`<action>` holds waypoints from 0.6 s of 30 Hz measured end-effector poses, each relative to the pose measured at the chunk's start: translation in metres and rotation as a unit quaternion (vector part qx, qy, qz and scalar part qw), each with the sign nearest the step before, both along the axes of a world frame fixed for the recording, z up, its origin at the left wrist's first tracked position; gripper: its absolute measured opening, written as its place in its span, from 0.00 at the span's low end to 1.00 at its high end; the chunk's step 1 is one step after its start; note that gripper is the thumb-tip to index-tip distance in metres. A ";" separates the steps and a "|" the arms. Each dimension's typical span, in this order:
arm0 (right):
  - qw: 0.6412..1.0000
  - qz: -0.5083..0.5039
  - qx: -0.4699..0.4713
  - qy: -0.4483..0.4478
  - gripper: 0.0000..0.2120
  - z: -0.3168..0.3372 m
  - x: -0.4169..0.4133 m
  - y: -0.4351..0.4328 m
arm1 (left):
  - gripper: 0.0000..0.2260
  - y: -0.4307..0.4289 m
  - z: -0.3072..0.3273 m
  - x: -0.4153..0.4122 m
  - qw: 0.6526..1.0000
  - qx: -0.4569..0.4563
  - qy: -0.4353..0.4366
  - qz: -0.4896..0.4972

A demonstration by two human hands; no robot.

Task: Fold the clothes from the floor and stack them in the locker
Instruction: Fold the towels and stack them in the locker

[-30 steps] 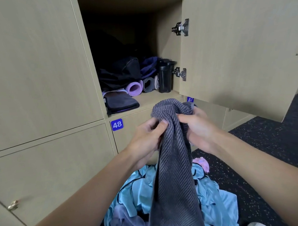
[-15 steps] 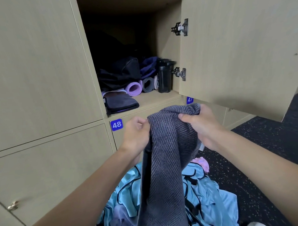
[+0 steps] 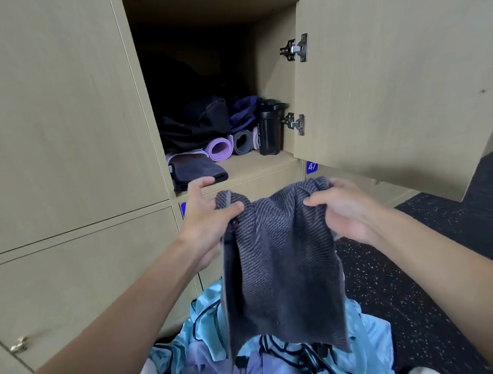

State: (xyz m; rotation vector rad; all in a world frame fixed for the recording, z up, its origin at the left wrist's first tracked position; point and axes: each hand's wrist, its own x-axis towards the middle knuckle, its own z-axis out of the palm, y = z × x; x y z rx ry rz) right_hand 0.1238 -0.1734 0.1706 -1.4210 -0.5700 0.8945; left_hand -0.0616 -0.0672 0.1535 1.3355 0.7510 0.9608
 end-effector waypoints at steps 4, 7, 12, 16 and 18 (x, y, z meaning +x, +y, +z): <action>0.995 -0.006 -0.045 -0.092 0.13 -0.004 0.011 -0.001 | 0.19 0.010 0.002 -0.006 0.998 0.019 0.008 0.062; 0.985 -0.057 -0.087 -0.137 0.18 -0.009 0.019 -0.001 | 0.14 0.021 0.002 -0.012 0.994 0.035 0.038 0.095; 0.998 -0.059 -0.011 0.016 0.33 -0.002 0.036 -0.014 | 0.10 0.047 -0.004 -0.027 0.983 0.029 0.129 0.129; 0.996 0.051 -0.061 -0.044 0.19 0.001 0.039 -0.023 | 0.09 0.052 -0.004 -0.039 0.982 0.003 0.161 0.102; 0.995 0.006 -0.050 -0.086 0.14 0.000 0.044 -0.024 | 0.10 0.051 0.001 -0.044 0.986 -0.024 0.150 0.073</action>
